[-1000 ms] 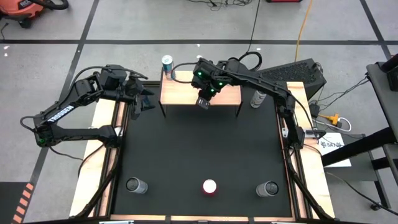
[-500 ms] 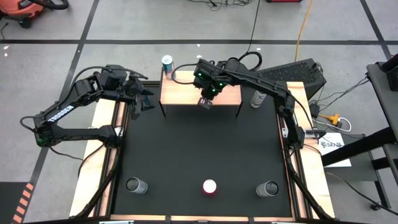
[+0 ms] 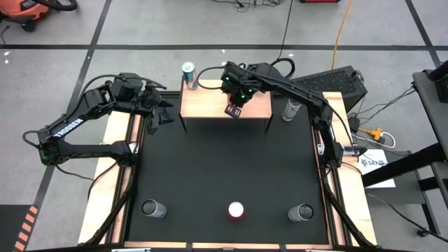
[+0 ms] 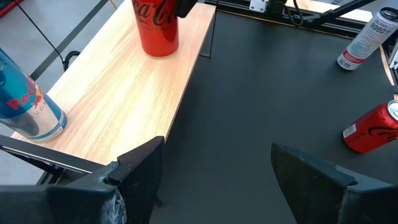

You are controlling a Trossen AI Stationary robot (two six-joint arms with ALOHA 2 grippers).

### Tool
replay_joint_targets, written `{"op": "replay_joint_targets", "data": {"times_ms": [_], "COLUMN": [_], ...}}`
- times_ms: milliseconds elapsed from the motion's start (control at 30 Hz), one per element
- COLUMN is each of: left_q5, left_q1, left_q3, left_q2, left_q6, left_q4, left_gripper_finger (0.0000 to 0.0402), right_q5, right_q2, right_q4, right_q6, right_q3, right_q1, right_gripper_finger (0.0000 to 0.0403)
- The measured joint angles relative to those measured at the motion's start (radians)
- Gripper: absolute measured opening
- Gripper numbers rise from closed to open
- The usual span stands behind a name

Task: Place canned beverage on shelf
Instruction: Put the top red black soda can on the shelf

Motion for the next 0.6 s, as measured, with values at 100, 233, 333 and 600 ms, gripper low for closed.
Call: {"op": "replay_joint_targets", "data": {"times_ms": [100,233,333,600], "left_q5": [0.0,-0.003,-0.011,-0.013], "left_q1": [0.0,0.0,0.0,0.0], "left_q3": [0.0,0.0,0.0,0.0], "left_q2": [0.0,0.0,0.0,0.0], "left_q6": [0.0,0.0,0.0,0.0], "left_q4": [0.0,0.0,0.0,0.0], "left_gripper_finger": [0.0299,0.0299,0.0299,0.0299], "right_q5": [0.001,-0.002,-0.003,-0.003], "right_q2": [0.0,0.0,0.0,0.0], "right_q4": [-0.001,-0.003,-0.003,-0.003], "right_q6": [0.0,0.0,0.0,0.0], "right_q3": [0.0,0.0,0.0,0.0], "right_q1": [-0.008,-0.019,-0.03,-0.06], "right_gripper_finger": [0.0,0.0,0.0,0.0]}}
